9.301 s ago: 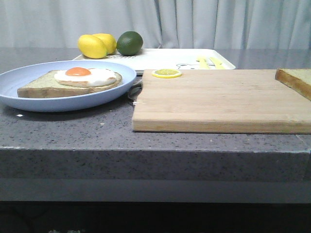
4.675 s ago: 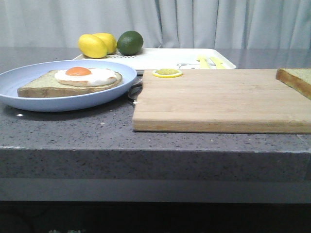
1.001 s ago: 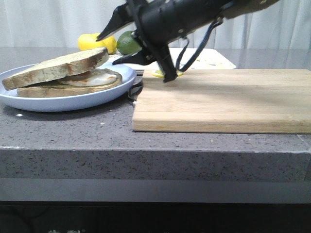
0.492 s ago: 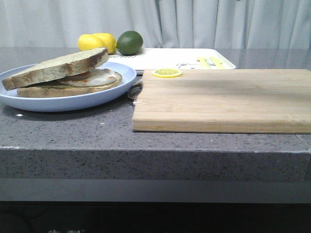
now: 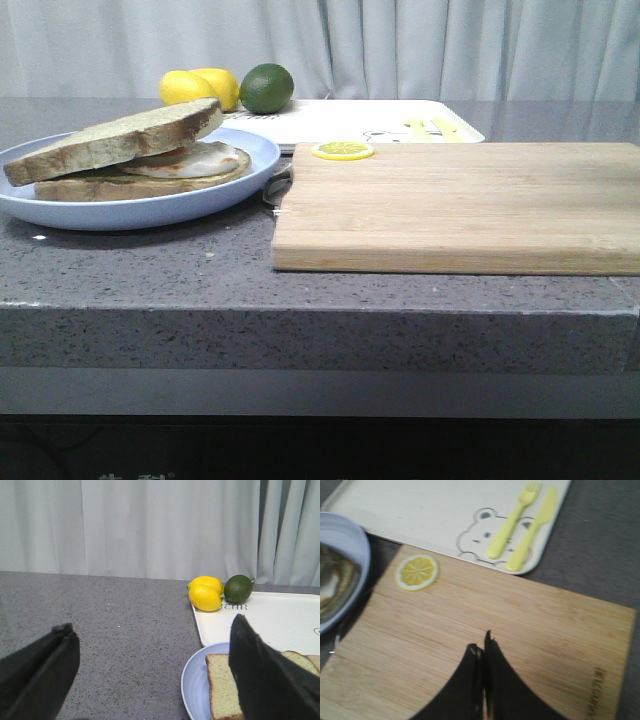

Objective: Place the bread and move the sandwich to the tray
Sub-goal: 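Open the right gripper and withdraw it from the sandwich, then reach the left gripper to the blue plate rim and grasp it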

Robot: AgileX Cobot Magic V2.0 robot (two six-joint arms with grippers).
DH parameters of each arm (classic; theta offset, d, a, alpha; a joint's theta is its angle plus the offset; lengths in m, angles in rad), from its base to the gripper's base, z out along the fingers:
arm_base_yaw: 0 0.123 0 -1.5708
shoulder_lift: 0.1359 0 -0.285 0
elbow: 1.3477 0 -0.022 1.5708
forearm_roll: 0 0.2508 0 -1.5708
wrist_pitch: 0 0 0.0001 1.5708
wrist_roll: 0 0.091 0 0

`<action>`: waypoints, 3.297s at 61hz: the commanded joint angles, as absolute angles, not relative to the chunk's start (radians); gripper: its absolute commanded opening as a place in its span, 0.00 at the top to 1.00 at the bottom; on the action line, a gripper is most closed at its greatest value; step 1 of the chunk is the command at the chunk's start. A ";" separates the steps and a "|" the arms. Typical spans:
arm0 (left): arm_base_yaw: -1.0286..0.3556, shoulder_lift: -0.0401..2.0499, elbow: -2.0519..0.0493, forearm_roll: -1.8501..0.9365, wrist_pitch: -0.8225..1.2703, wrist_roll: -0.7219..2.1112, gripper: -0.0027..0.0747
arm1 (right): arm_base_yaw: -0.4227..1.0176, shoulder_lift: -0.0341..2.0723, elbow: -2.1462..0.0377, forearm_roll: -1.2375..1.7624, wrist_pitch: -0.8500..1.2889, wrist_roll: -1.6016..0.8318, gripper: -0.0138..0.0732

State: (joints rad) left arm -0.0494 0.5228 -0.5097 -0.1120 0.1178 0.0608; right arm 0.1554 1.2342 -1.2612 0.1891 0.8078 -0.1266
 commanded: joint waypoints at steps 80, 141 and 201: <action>-0.057 0.819 -0.735 -0.142 0.291 0.055 0.19 | 0.153 0.177 -0.326 0.000 0.245 0.065 0.91; -0.057 1.523 -1.073 -0.228 0.488 0.055 0.19 | 0.153 0.177 -0.326 0.000 0.248 0.065 0.91; -0.100 1.551 -1.075 -0.248 0.491 0.055 0.99 | 0.153 0.177 -0.326 0.000 0.256 0.065 0.91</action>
